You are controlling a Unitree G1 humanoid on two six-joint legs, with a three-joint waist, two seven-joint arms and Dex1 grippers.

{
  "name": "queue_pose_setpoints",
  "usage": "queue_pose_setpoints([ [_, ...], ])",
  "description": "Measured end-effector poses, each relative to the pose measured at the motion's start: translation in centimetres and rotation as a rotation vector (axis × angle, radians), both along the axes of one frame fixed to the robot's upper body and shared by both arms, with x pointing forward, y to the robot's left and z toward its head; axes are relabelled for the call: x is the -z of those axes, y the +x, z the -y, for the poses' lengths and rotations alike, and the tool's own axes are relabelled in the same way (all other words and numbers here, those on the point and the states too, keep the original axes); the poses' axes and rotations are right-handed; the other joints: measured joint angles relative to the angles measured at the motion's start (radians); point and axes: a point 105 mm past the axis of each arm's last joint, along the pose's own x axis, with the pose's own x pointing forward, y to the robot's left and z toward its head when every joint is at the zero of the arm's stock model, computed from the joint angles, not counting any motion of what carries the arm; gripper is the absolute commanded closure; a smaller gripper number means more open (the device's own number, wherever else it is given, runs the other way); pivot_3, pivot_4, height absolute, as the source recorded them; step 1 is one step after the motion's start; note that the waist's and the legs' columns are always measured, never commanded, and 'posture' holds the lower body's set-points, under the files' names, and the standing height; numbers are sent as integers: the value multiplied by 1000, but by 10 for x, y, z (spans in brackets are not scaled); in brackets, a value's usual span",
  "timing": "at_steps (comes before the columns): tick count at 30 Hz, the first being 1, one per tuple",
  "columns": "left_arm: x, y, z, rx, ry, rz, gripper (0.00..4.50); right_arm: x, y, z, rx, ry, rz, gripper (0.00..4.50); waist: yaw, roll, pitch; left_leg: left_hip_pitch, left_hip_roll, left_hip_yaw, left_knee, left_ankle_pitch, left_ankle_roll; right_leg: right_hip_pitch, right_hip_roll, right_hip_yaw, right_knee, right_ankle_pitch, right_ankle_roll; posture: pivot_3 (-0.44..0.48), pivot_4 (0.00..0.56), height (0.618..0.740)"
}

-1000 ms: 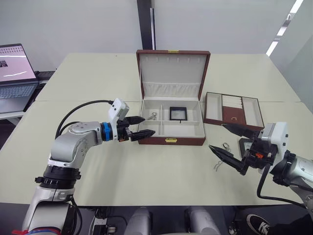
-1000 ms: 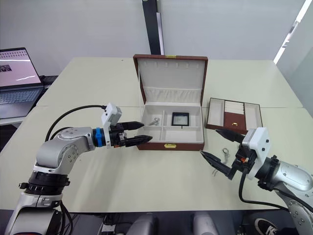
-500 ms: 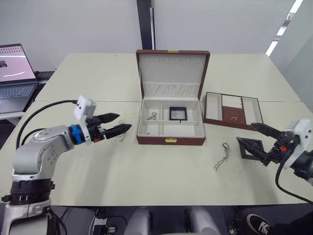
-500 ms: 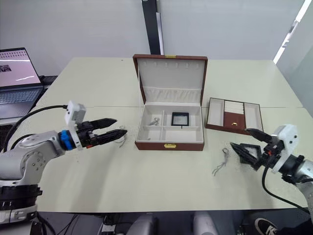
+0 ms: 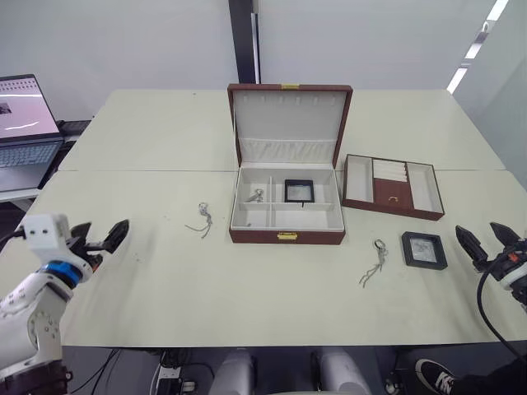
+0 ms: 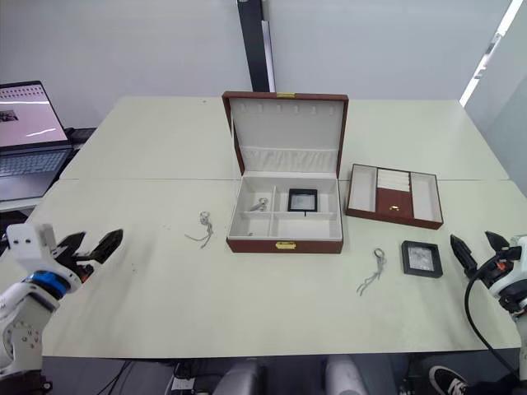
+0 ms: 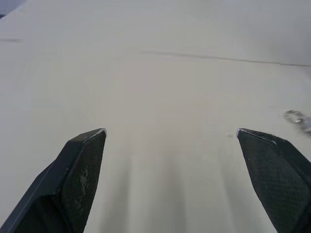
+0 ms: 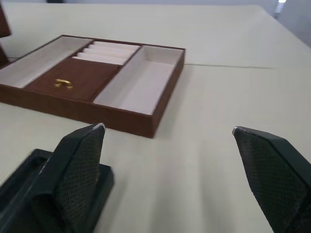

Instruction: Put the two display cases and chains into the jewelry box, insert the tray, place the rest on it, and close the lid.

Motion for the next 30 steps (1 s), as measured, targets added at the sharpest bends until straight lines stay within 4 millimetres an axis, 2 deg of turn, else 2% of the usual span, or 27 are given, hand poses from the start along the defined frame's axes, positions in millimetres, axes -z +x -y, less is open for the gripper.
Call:
queue_pose_setpoints([
  [7, 14, -13, -39, -293, 40, 30, 22, 6, 5, 26, 188, -59, 47, 0, 1, 0, 0, 1, 0, 2, -3, 0, 0, 0, 0, 0, -1, 0, 0, 0, 150, 740],
  [12, 23, -14, -49, -363, 41, 28, 22, 11, 4, 36, 257, -62, 55, 0, -1, 0, 0, 1, 0, 3, -3, 0, 0, 0, 0, 0, 0, 0, 0, 0, 150, 740],
  [23, 25, -11, -48, -338, 38, 31, 22, 10, 4, 37, 261, -67, 72, 0, -2, 0, 0, 2, 0, 3, -3, 0, 0, 0, 0, 0, 0, 0, 0, 0, 150, 740],
  [30, 23, -3, -37, -256, 39, 34, 22, 10, 5, 34, 223, -66, 65, 0, -2, 0, 0, 2, 0, 3, -3, 0, 0, 0, 0, 0, 0, 0, 0, 0, 150, 740],
])
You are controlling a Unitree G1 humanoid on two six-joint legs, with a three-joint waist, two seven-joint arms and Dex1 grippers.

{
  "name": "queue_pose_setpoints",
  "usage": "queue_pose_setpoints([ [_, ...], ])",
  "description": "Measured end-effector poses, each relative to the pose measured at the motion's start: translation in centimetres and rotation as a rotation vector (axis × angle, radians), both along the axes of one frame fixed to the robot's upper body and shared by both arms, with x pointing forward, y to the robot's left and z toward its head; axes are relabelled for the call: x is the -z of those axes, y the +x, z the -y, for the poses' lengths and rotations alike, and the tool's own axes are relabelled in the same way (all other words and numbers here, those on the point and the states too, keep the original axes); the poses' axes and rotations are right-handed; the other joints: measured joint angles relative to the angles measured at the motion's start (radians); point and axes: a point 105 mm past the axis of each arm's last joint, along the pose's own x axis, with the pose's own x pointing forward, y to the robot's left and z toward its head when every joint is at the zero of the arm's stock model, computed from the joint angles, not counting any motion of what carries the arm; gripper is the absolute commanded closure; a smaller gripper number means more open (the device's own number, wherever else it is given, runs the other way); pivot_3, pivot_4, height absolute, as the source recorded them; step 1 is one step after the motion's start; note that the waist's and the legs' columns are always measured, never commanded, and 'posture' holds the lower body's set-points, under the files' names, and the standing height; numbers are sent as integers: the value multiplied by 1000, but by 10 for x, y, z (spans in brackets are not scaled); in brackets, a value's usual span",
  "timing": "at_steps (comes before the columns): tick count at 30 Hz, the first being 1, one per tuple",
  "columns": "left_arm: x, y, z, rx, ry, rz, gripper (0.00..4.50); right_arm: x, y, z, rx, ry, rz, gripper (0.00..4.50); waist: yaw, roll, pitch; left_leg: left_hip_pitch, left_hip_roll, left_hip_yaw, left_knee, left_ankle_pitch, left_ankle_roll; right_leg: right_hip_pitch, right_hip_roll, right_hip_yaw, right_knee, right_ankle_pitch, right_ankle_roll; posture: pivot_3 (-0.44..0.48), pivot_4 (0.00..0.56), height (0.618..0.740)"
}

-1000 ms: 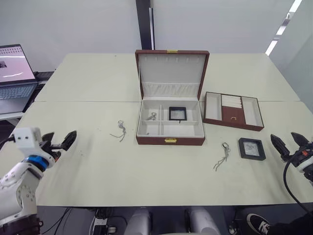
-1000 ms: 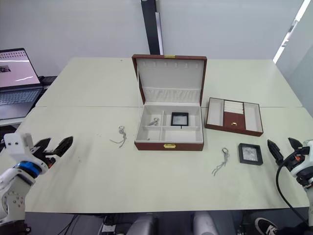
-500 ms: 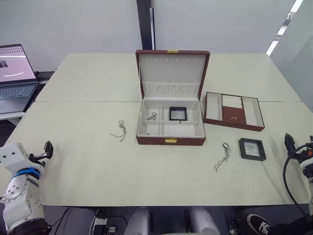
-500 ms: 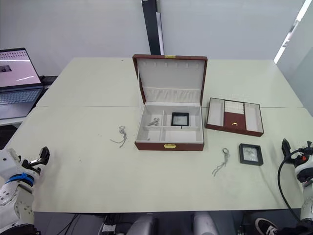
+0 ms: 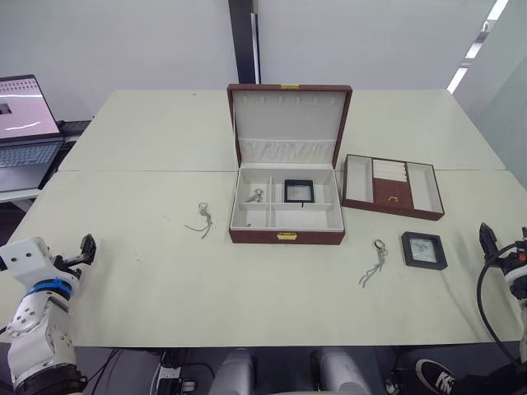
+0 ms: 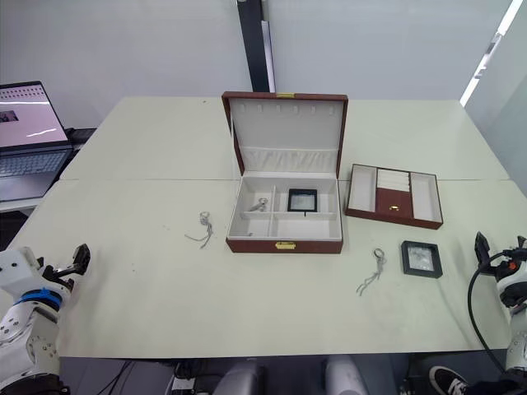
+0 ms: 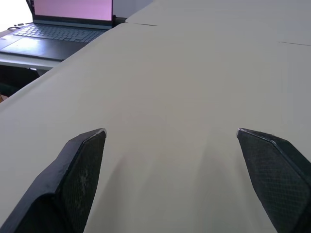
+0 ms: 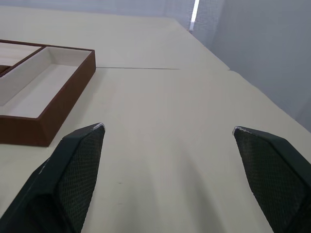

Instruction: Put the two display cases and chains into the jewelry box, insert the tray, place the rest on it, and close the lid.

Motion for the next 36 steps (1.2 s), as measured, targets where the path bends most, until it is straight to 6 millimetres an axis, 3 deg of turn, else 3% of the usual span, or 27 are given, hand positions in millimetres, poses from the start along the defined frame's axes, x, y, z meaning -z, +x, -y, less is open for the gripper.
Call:
queue_pose_setpoints([
  [3, -8, 10, 20, 139, 27, 11, 22, -5, 1, -4, -59, -7, -13, 0, 0, 0, 0, 0, 0, 0, 0, 0, 0, 0, 0, 0, 0, 0, 0, 0, 150, 740],
  [7, -30, 23, 58, 372, 88, 40, 22, -27, 6, -13, -193, -48, -1, 0, 0, 0, 0, 0, 0, 0, 0, 0, 0, 0, 0, 0, 0, 0, 0, 0, 150, 740],
  [12, -54, 31, 117, 716, 176, 35, 22, -46, 7, -37, -455, -97, -74, 0, 0, 1, 0, 0, 0, 1, 0, 0, 0, 0, 0, 0, 0, 0, 0, 0, 150, 740],
  [18, -67, 20, 185, 1154, 261, 3, 22, -53, -7, -67, -754, -205, -279, 0, 0, 2, 1, 0, 0, 1, 0, 0, 0, 0, 0, 0, -1, 0, 0, 0, 150, 740],
  [22, -66, 3, 217, 1400, 298, -13, 22, -49, -20, -89, -947, -262, -431, 0, -1, 2, 1, 0, 1, 2, -1, 0, 0, 0, 1, 0, -1, 0, 0, 0, 150, 740],
  [27, -64, -22, 249, 1656, 330, -15, 22, -42, -31, -106, -1110, -363, -585, 0, 0, 2, 2, 0, 1, 2, 0, 0, 0, 0, 1, 0, -1, 0, 0, 0, 150, 740],
  [36, -62, -39, 269, 1822, 390, 70, 22, -20, -31, -110, -1200, -489, -737, 0, 0, 2, 2, 0, 1, 2, 0, 0, 0, 0, 0, 0, -2, 0, 0, 0, 150, 740],
])
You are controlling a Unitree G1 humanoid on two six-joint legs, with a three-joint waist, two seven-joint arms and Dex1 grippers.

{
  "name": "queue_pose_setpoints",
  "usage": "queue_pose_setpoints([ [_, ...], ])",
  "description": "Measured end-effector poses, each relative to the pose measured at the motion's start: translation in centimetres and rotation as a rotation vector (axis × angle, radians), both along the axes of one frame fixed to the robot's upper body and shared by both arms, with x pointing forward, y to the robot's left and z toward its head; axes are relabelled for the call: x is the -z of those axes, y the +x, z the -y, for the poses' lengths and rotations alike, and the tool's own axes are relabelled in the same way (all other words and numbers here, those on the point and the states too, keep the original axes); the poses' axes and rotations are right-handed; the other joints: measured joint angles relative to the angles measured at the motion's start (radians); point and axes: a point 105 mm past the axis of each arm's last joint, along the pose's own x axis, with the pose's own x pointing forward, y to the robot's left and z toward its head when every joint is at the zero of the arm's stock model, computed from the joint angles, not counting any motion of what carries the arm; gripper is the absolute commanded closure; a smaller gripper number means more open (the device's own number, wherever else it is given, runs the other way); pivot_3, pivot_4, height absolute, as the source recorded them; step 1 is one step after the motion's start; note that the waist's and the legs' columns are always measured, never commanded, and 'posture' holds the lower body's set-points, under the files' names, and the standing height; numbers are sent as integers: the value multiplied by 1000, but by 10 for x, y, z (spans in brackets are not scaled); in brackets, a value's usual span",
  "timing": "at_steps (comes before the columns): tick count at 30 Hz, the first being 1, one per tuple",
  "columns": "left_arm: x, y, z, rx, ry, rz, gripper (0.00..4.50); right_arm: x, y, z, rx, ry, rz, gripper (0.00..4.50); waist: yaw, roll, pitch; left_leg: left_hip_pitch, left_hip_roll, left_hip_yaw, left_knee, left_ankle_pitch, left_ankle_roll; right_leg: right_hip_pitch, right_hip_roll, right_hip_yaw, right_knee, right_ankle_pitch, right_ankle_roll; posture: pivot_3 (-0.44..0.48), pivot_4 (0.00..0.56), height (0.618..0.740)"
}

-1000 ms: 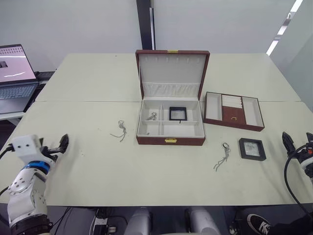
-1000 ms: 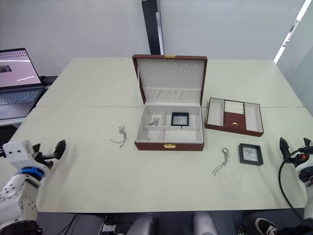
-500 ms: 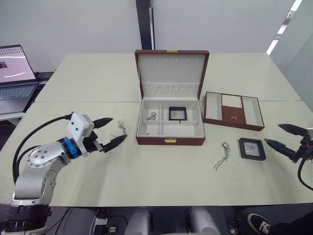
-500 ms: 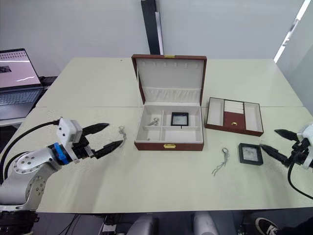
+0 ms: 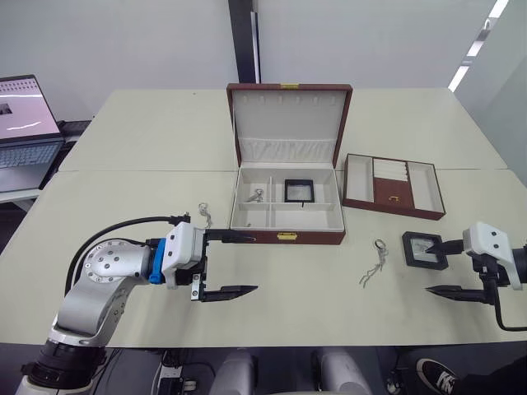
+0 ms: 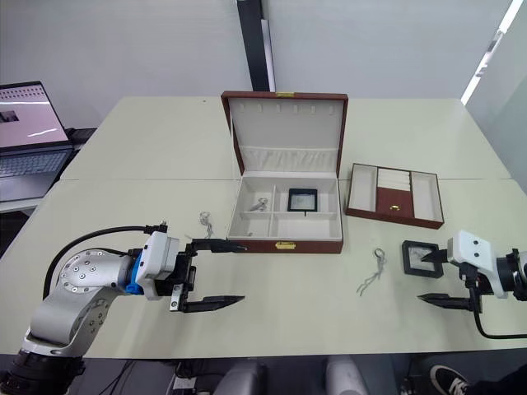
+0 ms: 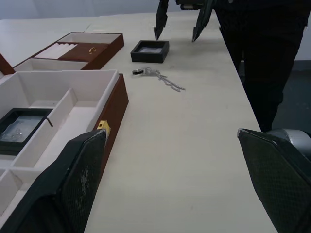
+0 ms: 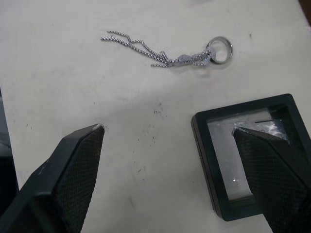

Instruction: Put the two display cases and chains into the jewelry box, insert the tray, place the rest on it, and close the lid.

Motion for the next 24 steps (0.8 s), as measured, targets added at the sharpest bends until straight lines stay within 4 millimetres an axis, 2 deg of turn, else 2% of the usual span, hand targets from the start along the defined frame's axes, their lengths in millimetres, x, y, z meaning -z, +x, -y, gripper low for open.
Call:
queue_pose_setpoints([
  [13, 3, -5, 4, 15, -38, 31, 22, 18, 11, 10, 11, -43, 5, 0, 0, 0, 0, 0, 0, 0, 0, 0, 0, 0, 0, 0, 0, 0, 0, 0, 150, 740],
  [16, 5, -6, 5, 17, -40, 24, 0, 20, 11, 10, 7, -39, 6, 624, 0, 0, 0, 0, 0, 0, 0, 0, 0, 0, 0, 0, 0, 0, 0, 0, 150, 740],
  [20, 6, -6, 8, 12, -51, 21, 0, 20, 12, 10, 5, -43, 12, 2021, 0, 0, 0, 0, 0, 0, 0, 0, 0, 0, 0, 0, 0, 0, 0, 0, 150, 740],
  [24, 5, -5, 8, 5, -54, 22, 0, 21, 15, 9, 8, -45, 35, 3093, 0, 0, 0, 0, 0, 0, 0, 0, 0, 0, 0, 0, 0, 0, 0, 0, 150, 740],
])
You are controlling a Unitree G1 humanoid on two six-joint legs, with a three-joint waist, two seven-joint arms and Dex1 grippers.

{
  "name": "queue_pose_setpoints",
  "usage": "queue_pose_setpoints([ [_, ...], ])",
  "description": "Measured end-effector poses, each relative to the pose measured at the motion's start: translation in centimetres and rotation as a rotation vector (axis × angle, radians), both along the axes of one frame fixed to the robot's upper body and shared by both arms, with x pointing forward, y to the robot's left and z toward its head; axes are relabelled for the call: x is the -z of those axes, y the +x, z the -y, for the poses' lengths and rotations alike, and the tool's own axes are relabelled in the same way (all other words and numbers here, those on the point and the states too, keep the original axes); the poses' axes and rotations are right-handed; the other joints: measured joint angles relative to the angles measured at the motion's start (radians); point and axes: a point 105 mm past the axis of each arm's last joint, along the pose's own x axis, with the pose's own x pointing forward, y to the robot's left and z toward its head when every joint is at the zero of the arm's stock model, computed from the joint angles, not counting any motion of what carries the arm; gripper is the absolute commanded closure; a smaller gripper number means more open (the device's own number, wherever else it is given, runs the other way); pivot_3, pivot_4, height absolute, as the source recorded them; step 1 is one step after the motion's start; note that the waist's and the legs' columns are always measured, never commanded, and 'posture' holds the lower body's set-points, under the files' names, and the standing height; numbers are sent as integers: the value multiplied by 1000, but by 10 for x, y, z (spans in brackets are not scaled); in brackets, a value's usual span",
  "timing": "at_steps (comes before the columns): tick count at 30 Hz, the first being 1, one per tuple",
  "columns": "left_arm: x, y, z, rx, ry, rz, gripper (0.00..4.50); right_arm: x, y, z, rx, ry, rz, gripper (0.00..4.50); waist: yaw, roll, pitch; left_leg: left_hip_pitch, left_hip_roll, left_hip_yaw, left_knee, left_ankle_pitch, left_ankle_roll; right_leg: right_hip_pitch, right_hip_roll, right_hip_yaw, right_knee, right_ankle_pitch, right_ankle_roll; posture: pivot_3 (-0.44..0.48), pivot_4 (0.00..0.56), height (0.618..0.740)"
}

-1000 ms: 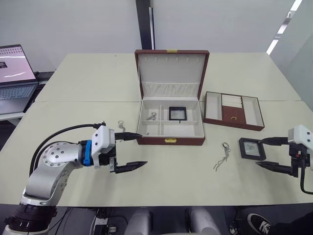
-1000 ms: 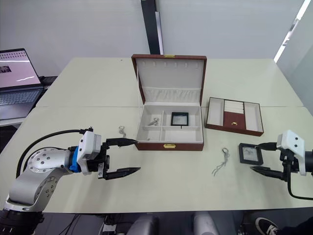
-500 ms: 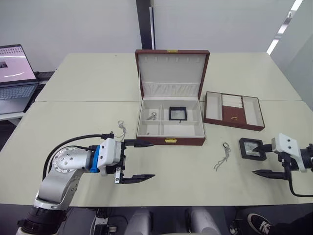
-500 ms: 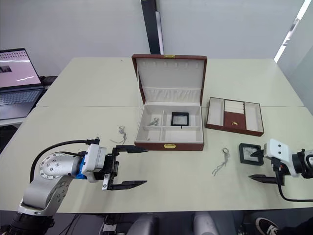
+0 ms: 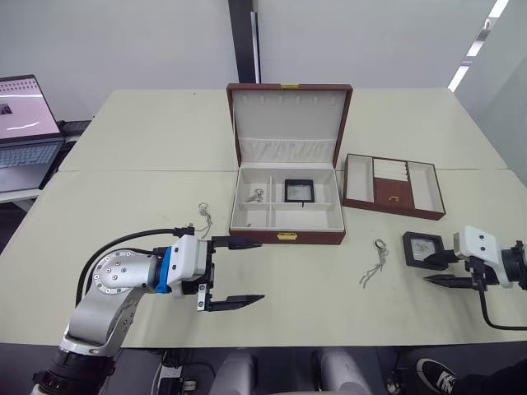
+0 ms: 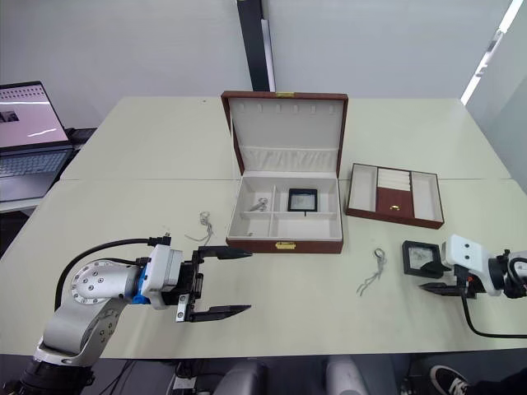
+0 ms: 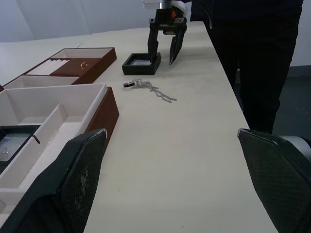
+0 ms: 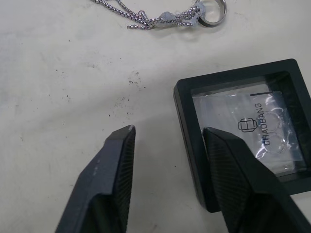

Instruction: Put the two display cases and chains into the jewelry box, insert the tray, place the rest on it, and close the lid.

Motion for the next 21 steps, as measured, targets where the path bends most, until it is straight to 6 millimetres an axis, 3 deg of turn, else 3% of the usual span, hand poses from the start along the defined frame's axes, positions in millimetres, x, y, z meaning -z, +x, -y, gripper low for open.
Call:
queue_pose_setpoints([
  [6, 1, 2, 1, -14, -4, -9, 0, -1, 6, 2, 5, -18, 40, 4492, 0, 0, 0, 0, 0, 0, 0, 0, 0, 0, 0, 0, 0, 0, 0, 0, 150, 740],
  [17, 0, 4, 4, -21, -16, -4, 0, -1, 7, 1, 4, -7, 38, 4500, -1, 0, 0, 0, 0, 0, 0, 0, 0, 0, 0, 0, 1, 0, 0, 0, 150, 740],
  [21, -1, 7, 5, -41, -30, -1, 0, -7, 5, -9, -15, 39, 18, 4500, 0, 0, 0, 0, 0, 0, 0, 0, 0, 0, 0, 0, 1, 0, 0, 0, 150, 740],
])
